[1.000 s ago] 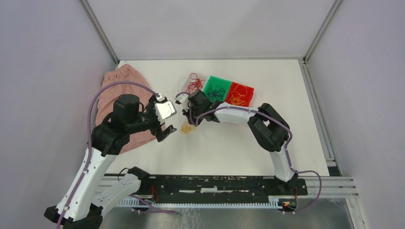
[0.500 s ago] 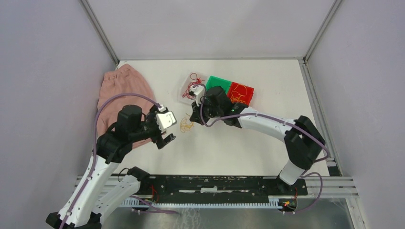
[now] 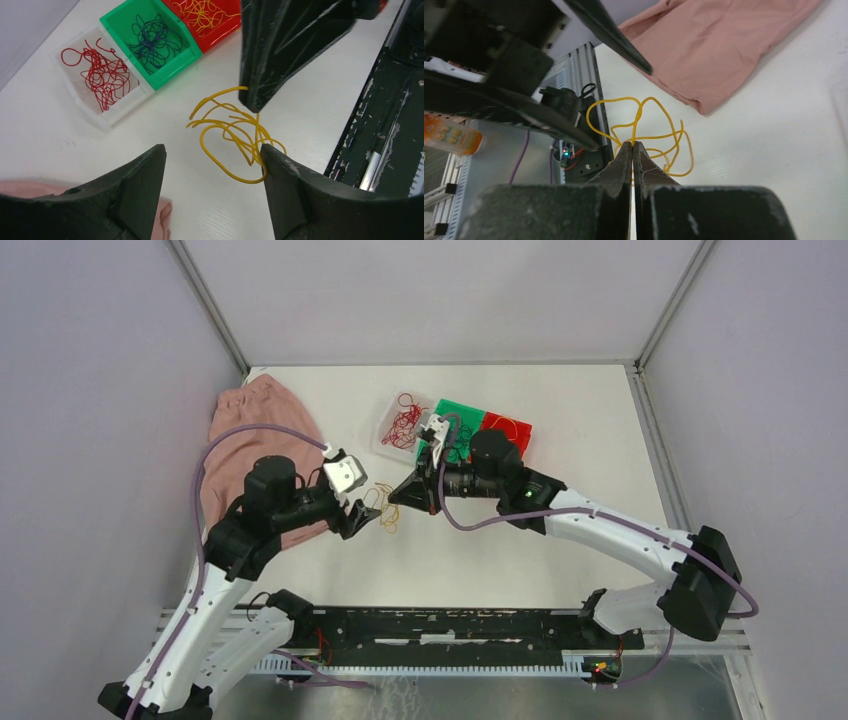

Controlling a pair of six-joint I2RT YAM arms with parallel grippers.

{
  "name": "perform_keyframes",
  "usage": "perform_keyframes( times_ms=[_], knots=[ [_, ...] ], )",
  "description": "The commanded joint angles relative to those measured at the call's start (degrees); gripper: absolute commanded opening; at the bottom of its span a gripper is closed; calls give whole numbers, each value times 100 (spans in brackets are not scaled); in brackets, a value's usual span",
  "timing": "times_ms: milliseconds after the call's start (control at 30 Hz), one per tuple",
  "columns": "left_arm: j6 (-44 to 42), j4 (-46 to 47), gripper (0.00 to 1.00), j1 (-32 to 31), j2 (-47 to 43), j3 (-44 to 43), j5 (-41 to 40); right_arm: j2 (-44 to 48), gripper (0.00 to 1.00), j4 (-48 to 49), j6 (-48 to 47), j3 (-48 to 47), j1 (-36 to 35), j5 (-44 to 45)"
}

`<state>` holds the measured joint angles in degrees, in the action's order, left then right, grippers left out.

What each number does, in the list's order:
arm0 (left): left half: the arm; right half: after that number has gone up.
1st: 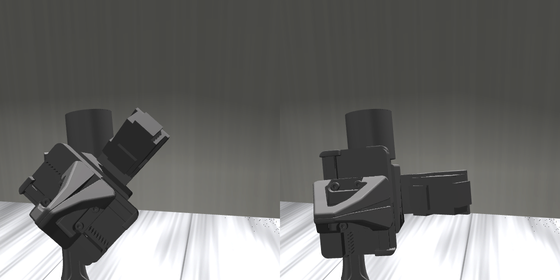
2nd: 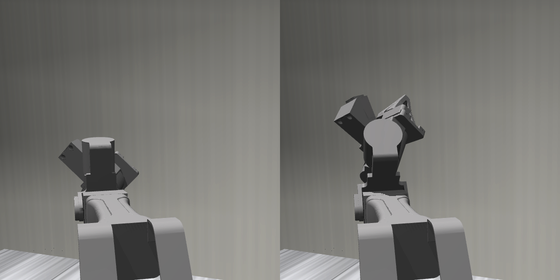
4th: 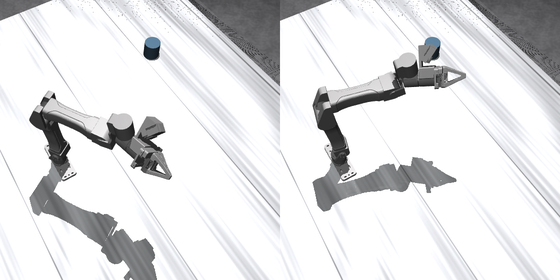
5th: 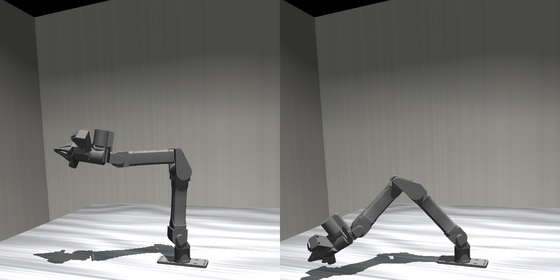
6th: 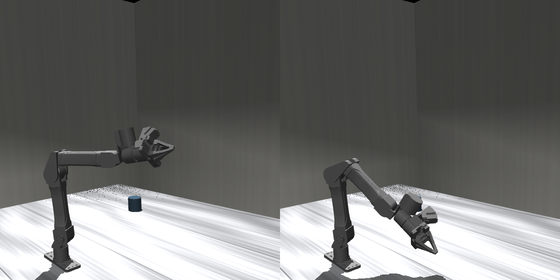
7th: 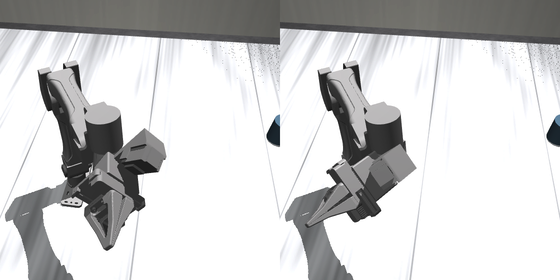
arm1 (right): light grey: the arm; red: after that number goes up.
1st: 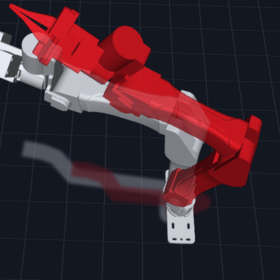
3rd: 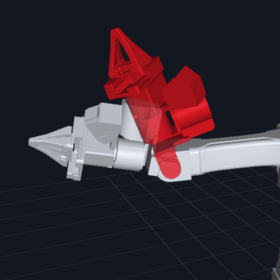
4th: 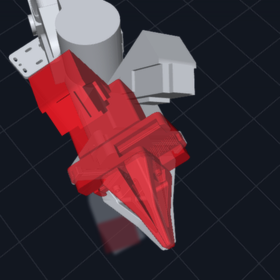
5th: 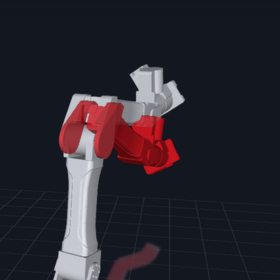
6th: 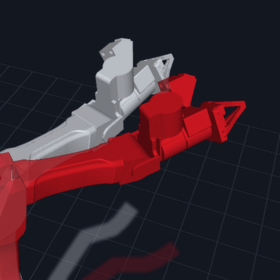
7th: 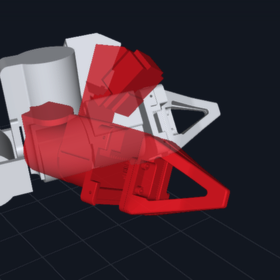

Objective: Untangle the cables
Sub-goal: Pick up the cable at the center of the board, then place the cable in the bin.

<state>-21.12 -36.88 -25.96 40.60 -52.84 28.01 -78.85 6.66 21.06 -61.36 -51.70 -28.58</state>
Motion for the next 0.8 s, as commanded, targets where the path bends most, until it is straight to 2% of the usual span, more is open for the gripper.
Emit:
perform_keyframes(
  times_ms=[0,133,200,267,333,533,567,600,667,767],
  knots=[
    [398,318,70,26,18,69,101,534,1,412,271,204,-100,-192],
    [282,139,62,28,68,73,248,876,1,367,397,369,-111,-149],
    [296,159,52,22,84,69,248,1013,1,257,445,371,-110,-127],
    [294,200,37,22,93,48,265,1115,1,196,512,366,-106,-119],
    [268,191,28,23,104,18,247,1203,1,50,519,350,-110,27],
    [-76,98,26,25,62,15,-157,1382,1,-563,295,202,29,446],
    [-118,78,27,23,47,12,-230,1400,1,-675,292,169,101,524],
    [-167,53,34,28,31,10,-291,1416,1,-791,278,140,203,601],
    [-203,-1,58,23,-4,-7,-359,1421,0,-977,265,103,526,760],
    [-339,-208,87,27,31,-101,-382,1355,0,-1347,166,-94,1057,1103]
  ],
)
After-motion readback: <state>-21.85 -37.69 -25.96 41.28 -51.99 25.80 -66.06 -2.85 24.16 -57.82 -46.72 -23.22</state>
